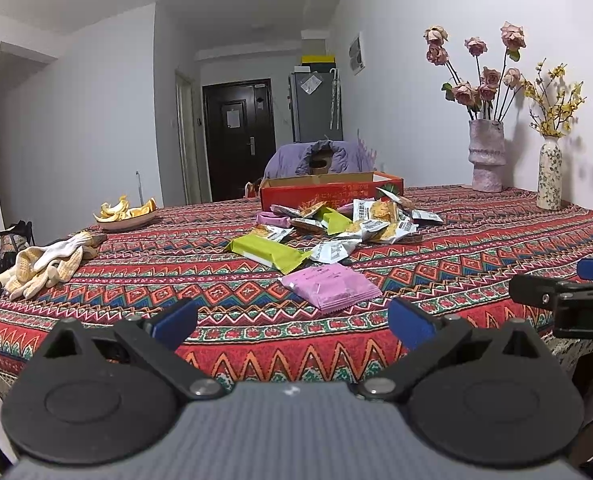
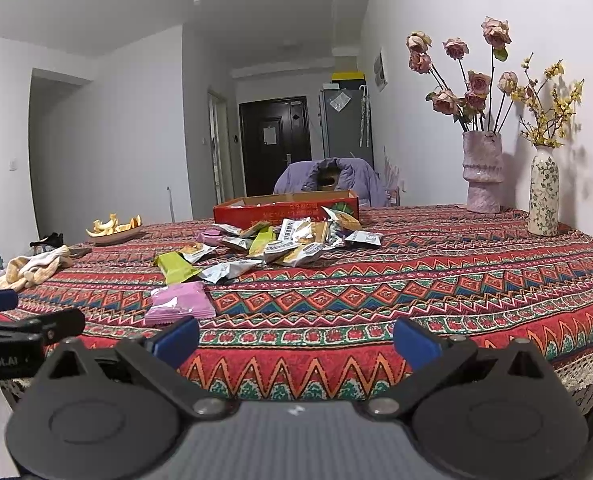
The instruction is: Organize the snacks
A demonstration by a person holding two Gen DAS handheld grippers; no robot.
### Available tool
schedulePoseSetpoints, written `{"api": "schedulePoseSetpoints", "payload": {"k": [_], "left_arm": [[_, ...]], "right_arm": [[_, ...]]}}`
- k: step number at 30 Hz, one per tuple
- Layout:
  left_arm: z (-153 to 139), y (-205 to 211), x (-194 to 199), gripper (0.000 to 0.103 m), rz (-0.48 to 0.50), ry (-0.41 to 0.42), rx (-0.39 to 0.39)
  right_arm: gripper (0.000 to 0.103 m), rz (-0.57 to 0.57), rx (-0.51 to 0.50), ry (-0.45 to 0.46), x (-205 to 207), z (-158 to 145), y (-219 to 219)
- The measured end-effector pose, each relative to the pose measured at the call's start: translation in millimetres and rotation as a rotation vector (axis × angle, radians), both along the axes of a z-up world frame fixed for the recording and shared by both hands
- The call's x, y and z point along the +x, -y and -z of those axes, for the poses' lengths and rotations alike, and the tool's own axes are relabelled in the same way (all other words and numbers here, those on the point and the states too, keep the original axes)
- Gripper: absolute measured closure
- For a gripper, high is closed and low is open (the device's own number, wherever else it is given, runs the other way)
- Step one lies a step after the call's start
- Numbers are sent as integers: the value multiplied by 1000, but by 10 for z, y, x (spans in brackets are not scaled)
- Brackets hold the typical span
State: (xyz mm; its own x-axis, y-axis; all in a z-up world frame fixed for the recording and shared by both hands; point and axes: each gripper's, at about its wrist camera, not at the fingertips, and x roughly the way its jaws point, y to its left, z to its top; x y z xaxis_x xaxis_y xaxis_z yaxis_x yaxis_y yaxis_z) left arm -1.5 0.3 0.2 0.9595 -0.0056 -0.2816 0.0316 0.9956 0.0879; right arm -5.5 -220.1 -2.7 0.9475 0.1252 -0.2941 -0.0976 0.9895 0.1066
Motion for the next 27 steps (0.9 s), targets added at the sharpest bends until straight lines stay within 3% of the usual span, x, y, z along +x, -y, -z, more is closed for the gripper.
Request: {"api": "schedulePoseSetpoints", "payload": {"k": [27], "left_arm": [[-14, 7, -16, 0, 5, -4, 9]], "right_arm": [[0, 5, -4, -3, -19, -5, -1]]}}
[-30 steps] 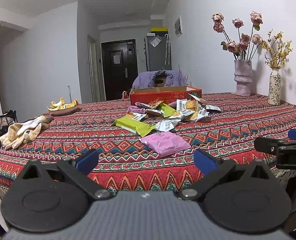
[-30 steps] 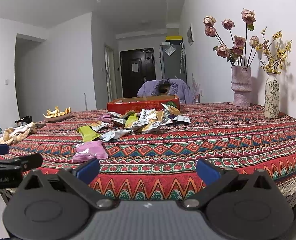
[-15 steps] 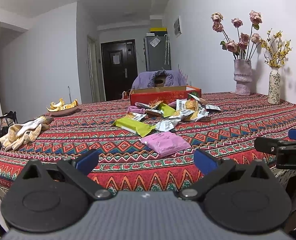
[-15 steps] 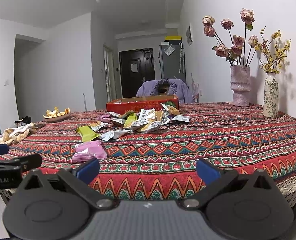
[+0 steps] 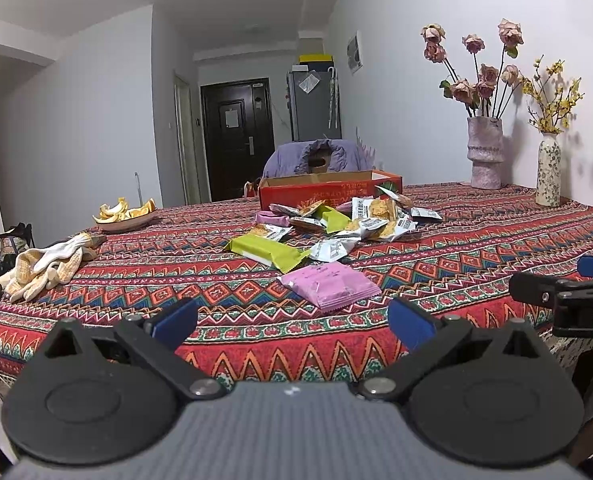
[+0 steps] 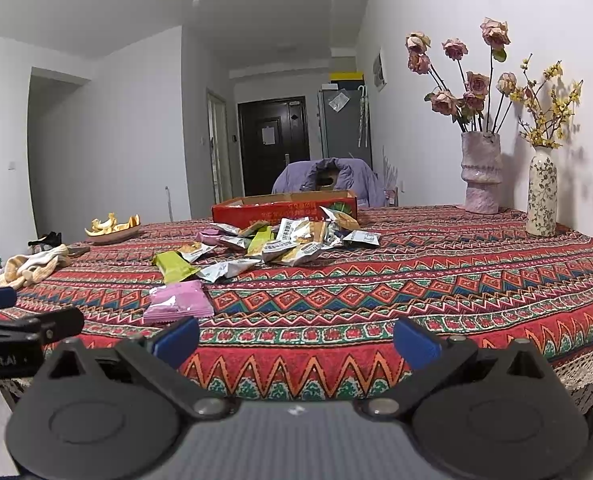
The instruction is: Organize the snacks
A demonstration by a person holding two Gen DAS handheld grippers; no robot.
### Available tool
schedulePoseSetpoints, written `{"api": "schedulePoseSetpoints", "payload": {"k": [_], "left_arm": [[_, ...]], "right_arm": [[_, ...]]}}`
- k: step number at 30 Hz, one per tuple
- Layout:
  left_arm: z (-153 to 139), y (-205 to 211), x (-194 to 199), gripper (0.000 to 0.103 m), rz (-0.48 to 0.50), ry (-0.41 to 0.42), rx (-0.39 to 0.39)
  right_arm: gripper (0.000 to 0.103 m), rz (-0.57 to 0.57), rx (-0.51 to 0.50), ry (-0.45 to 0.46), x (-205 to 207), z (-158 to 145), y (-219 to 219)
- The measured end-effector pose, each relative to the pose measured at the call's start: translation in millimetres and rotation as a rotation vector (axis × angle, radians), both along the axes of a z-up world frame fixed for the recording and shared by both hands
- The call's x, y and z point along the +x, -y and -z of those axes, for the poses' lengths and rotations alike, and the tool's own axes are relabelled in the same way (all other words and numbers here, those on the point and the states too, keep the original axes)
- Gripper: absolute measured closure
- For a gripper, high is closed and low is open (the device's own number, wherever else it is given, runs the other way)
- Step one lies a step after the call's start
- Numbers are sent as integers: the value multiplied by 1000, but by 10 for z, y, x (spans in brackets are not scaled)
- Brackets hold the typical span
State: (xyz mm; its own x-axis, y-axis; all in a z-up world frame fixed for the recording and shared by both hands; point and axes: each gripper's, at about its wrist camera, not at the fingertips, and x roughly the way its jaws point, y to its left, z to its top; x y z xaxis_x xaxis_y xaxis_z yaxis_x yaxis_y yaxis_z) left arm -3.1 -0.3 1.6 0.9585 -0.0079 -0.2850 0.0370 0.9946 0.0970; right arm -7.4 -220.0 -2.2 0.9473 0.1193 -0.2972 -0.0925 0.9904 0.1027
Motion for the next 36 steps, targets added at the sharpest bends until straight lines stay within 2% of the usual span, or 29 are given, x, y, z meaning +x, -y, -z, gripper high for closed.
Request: {"api": "schedulePoseSetpoints", "payload": {"k": [36], "left_arm": [[19, -12, 41, 0, -8, -9, 4]], "right_arm": [[0, 1, 5, -1, 26, -3, 6]]}}
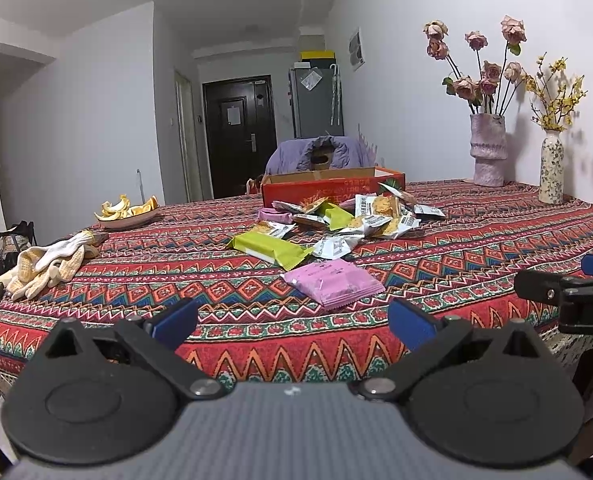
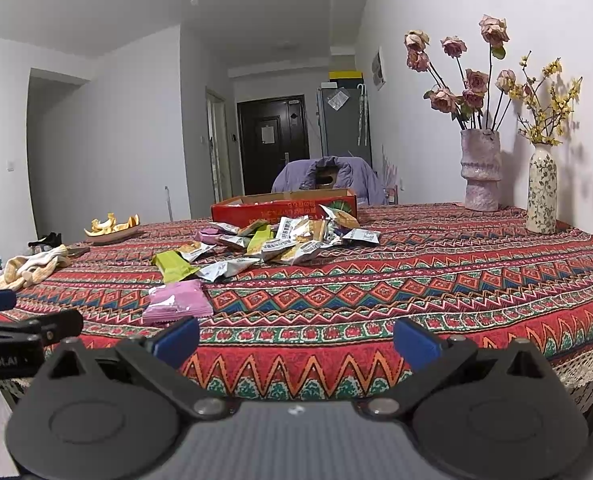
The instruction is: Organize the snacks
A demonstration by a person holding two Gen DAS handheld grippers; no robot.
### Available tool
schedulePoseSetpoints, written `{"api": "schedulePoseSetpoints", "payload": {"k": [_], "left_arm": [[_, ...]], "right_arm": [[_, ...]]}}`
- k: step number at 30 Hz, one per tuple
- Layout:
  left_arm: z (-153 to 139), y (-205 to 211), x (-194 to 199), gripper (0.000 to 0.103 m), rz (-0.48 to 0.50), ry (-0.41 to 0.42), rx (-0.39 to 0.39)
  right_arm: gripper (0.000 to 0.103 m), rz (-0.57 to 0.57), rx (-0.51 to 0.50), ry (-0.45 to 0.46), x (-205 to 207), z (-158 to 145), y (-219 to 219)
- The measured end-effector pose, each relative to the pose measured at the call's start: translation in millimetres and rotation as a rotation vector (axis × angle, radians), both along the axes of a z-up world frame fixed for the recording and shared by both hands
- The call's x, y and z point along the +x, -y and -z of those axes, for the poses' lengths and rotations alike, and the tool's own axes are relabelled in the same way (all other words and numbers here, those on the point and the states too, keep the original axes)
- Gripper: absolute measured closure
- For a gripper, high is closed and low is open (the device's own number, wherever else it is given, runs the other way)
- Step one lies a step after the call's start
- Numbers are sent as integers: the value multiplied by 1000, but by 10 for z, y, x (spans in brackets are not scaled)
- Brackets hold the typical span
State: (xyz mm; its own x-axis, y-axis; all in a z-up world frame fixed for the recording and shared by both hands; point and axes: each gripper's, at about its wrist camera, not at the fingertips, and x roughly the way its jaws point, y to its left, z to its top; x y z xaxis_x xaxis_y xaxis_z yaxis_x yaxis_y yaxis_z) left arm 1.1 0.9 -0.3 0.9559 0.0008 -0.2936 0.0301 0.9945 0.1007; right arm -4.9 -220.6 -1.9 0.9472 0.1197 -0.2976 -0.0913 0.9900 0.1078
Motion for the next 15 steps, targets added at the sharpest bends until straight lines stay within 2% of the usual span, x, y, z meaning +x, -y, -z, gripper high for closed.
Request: {"api": "schedulePoseSetpoints", "payload": {"k": [8, 15], "left_arm": [[-30, -30, 48, 0, -3, -13, -1], [-113, -97, 294, 0, -16, -43, -1]], "right_arm": [[0, -19, -12, 0, 32, -12, -23], [0, -18, -34, 17, 284, -91, -35]]}}
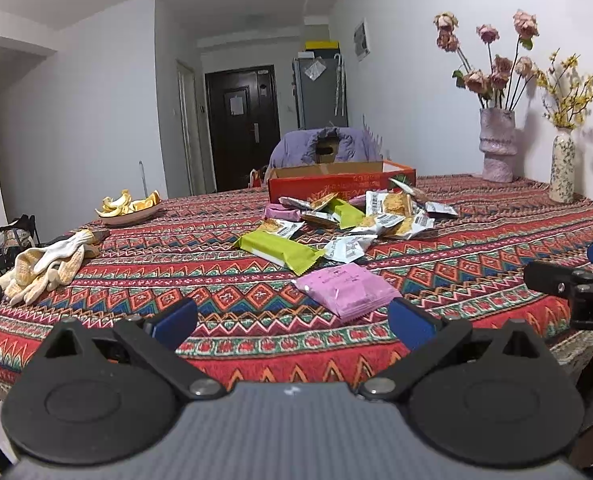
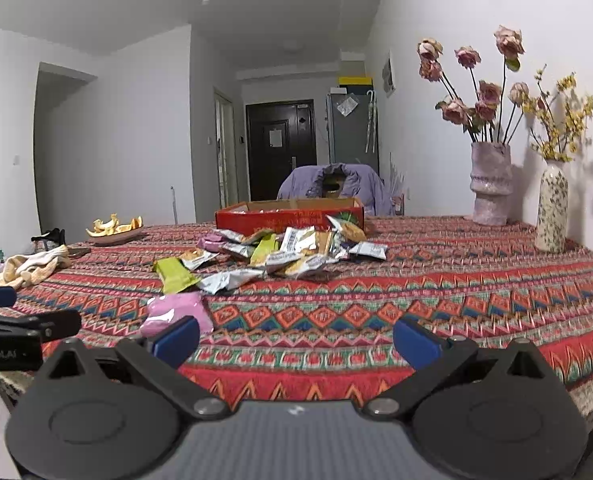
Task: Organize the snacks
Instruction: 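Grasp the pink packet with the right gripper while the left gripper approaches the white packet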
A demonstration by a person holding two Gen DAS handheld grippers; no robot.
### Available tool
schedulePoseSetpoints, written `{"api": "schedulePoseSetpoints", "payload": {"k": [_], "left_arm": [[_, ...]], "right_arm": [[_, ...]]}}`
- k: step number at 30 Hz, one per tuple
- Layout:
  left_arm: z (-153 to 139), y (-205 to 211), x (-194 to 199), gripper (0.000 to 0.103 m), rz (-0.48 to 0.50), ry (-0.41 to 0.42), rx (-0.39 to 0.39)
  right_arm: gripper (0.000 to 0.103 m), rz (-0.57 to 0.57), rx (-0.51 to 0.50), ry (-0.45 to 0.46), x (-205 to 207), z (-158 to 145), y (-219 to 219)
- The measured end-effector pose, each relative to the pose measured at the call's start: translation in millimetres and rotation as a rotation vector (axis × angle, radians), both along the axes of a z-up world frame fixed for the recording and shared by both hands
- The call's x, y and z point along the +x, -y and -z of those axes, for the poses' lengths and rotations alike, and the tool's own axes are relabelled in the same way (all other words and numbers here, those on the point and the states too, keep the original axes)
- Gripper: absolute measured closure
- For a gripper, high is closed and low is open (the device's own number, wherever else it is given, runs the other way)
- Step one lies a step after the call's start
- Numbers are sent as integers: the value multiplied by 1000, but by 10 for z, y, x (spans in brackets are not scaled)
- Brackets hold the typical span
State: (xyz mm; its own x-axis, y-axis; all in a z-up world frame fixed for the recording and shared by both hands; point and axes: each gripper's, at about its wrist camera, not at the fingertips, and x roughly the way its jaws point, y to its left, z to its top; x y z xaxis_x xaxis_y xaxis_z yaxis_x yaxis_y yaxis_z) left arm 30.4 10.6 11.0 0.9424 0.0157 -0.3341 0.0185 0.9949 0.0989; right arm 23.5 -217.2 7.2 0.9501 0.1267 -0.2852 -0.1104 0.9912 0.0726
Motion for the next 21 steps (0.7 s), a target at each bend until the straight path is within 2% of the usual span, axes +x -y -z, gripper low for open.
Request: {"api": "schedulePoseSetpoints", "payload": {"k": [7, 12, 18, 19, 21], "left_arm": [[-19, -61, 284, 0, -5, -21, 10], [25, -131, 442, 0, -38, -46, 38], [20, -376, 652, 0, -143, -92, 40], [20, -438, 686, 0, -165, -99, 38], [19, -556, 751, 0, -195, -118, 32]], "right_arm": [[0, -68, -22, -39, 385, 32, -148], [0, -191, -34, -88, 662, 62, -422], [3, -328, -32, -162, 1083, 78, -791], [4, -341, -38, -173, 1158, 82, -859], [14, -362, -55, -200, 1291, 101, -1004]]}}
